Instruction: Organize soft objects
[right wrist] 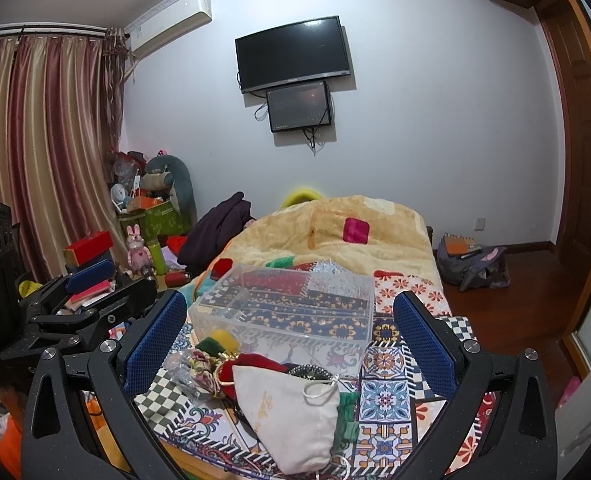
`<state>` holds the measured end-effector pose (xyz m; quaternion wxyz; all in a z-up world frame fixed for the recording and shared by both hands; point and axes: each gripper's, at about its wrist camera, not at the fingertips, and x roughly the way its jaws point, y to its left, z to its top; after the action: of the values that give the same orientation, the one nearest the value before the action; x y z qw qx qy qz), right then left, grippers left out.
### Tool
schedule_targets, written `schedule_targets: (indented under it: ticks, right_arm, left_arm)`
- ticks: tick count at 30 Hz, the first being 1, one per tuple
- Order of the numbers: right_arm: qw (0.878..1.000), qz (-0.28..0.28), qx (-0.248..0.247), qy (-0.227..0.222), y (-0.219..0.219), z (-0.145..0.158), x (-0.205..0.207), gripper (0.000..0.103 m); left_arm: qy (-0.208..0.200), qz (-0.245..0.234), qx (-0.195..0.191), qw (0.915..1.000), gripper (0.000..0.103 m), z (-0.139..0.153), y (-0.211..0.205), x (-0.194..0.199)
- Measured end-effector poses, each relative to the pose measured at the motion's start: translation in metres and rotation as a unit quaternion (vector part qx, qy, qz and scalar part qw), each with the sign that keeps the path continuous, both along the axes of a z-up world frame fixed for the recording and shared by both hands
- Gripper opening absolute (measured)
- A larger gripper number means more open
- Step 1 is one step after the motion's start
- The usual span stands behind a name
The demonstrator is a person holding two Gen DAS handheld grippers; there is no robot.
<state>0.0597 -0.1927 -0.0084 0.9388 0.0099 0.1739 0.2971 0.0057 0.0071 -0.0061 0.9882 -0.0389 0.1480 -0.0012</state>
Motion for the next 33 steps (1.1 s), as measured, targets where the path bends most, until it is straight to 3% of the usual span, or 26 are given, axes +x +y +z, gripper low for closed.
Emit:
schedule_targets:
  ticks: [7,12,17,21,25,31,33]
  right_arm:
    - [0.999,0.000,-0.016,0.031,-0.003,-0.013,0.009,0.103]
    - [0.996,0.013,-0.035,0.075,0.000,-0.034,0.018,0.103]
    - [0.991,0.035,-0.052,0.119,0.007,-0.056,0.023,0.103]
    - [0.985,0.055,-0.067,0.146,0.018,-0.072,0.025,0.103]
    - [0.980,0.064,-0.085,0.167,0.024,-0.087,0.028,0.102]
    - [0.974,0.065,-0.112,0.187,0.032,-0.103,0.033,0.079]
    - [0.973,0.063,-0.114,0.189,0.031,-0.105,0.034,0.066]
  left_arm:
    - [0.048,-0.003,-0.004,0.9988,0.103,-0.020,0.003,0.011]
    - [0.111,-0.003,-0.022,0.9936,0.103,-0.049,0.012,0.024]
    - [0.141,0.013,-0.026,0.9896,0.103,-0.069,0.021,0.036]
    - [0.171,0.014,-0.039,0.9845,0.086,-0.084,0.031,0.047]
    - [0.196,0.014,-0.050,0.9791,0.079,-0.101,0.039,0.051]
    - [0.205,0.009,-0.054,0.9773,0.054,-0.109,0.040,0.052]
    - [0.202,0.004,-0.050,0.9780,0.045,-0.108,0.037,0.052]
